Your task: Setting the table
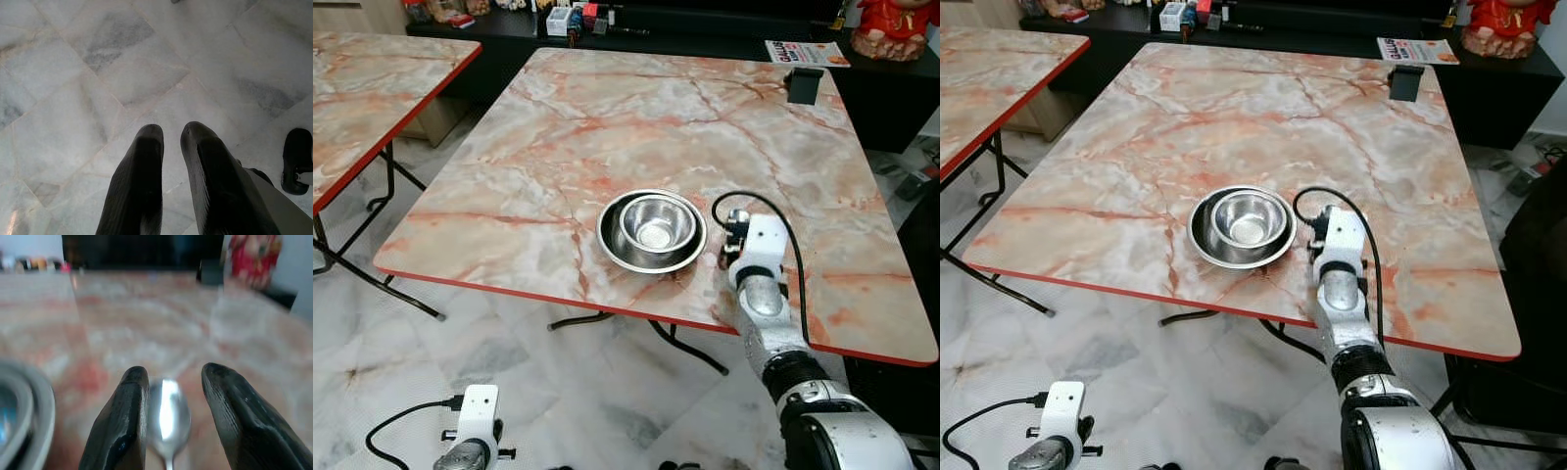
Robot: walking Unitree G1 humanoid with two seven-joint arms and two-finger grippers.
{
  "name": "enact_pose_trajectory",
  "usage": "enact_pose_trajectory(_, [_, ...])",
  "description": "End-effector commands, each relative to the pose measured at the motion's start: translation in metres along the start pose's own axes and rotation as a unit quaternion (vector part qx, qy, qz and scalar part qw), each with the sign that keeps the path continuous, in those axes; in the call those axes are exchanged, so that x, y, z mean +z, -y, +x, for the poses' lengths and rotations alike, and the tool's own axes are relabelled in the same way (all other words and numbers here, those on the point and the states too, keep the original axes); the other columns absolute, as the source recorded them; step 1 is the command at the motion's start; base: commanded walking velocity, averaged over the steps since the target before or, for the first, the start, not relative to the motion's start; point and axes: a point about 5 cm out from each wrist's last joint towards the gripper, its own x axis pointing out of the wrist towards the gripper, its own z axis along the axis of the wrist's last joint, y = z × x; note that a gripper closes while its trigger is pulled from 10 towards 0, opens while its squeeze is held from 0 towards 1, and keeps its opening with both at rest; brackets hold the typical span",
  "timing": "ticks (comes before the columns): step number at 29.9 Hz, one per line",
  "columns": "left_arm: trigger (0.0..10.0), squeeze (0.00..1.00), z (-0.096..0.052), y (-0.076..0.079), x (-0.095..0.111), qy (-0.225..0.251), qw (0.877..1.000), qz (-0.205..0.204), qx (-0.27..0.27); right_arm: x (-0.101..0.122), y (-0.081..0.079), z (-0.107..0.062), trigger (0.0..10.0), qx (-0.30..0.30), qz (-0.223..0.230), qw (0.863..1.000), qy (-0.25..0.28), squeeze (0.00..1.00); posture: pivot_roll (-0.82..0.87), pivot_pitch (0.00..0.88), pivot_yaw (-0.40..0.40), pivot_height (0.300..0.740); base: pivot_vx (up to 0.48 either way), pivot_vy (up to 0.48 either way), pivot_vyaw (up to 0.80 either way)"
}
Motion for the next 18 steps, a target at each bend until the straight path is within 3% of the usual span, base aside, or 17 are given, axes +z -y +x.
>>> enact_pose_trajectory(1, [10.0, 0.00, -0.002, -0.001, -0.009, -0.020, 1.000, -0.001, -0.002, 0.002, 0.003, -0.001, 10.0, -0.008, 0.004, 1.000, 0.011, 0.00, 0.03, 0.144, 0.015, 0.740, 0.000, 0.000, 0.00])
enact_pose_trajectory(8, [10.0, 0.00, -0.002, -0.001, -0.008, -0.019, 1.000, 0.001, -0.002, 0.015, 0.007, 0.000, 10.0, -0.026, 0.013, 0.998, 0.055, 0.00, 0.03, 0.142, 0.019, 0.740, 0.000, 0.000, 0.00])
enact_pose_trajectory(14, [10.0, 0.00, -0.001, -0.001, -0.006, -0.014, 1.000, 0.001, -0.002, 0.042, 0.004, 0.000, 10.0, -0.021, 0.014, 0.991, 0.135, 0.00, 0.03, 0.139, 0.018, 0.740, 0.000, 0.000, 0.00])
enact_pose_trajectory(18, [10.0, 0.00, -0.001, 0.001, -0.006, -0.015, 1.000, -0.010, -0.002, 0.044, 0.000, -0.001, 10.0, -0.011, 0.021, 0.990, 0.140, 0.00, 0.03, 0.139, 0.012, 0.740, 0.000, 0.000, 0.00])
